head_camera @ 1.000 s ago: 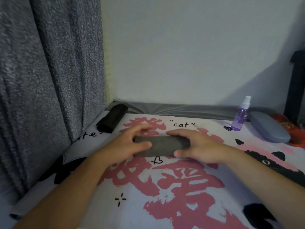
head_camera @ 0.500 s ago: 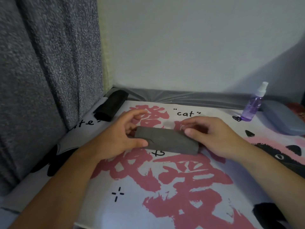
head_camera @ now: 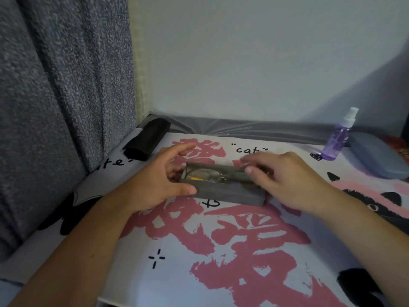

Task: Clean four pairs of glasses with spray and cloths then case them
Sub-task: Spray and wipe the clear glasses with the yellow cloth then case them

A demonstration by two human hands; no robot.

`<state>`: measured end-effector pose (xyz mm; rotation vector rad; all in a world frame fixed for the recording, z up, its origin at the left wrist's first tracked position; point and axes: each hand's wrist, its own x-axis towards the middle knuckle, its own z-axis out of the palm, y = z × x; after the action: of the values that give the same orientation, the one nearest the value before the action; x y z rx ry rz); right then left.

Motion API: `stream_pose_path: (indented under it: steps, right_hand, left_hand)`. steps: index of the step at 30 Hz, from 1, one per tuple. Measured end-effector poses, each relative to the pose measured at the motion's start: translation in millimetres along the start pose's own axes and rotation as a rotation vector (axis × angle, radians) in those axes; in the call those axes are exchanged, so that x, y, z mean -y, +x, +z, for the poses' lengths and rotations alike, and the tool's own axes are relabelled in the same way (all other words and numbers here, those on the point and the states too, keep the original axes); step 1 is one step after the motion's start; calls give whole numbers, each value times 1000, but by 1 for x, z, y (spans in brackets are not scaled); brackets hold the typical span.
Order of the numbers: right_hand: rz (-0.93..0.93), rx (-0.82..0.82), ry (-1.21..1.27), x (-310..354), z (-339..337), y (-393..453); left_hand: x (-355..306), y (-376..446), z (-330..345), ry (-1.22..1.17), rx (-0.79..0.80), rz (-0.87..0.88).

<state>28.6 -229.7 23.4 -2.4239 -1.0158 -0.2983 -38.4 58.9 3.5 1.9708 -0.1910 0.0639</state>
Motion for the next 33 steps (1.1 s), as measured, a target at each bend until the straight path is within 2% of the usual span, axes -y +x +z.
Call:
stream_pose_path:
  steps: [3, 8, 12, 16, 19, 23, 28, 33]
  right_hand:
    - [256, -164, 196, -8, 10, 16]
    - [432, -199, 141, -18, 17, 23]
    - [353, -303, 166, -13, 0, 14]
    - [255, -10, 134, -5, -10, 1]
    - [234, 88, 62, -6, -7, -3]
    - [267, 181, 145, -3, -9, -2]
    - [334, 96, 408, -2, -9, -2]
    - [349, -68, 571, -3, -11, -1]
  left_hand:
    - [3, 1, 0, 34, -24, -1]
    - [0, 2, 0, 211, -44, -13]
    - [-2, 2, 1, 209, -44, -40]
    - [-3, 1, 2, 194, -46, -38]
    - [-4, 0, 3, 207, -54, -37]
    - [-5, -1, 3, 194, -62, -25]
    - [-2, 1, 2, 190, -66, -23]
    - [3, 1, 0, 160, -117, 12]
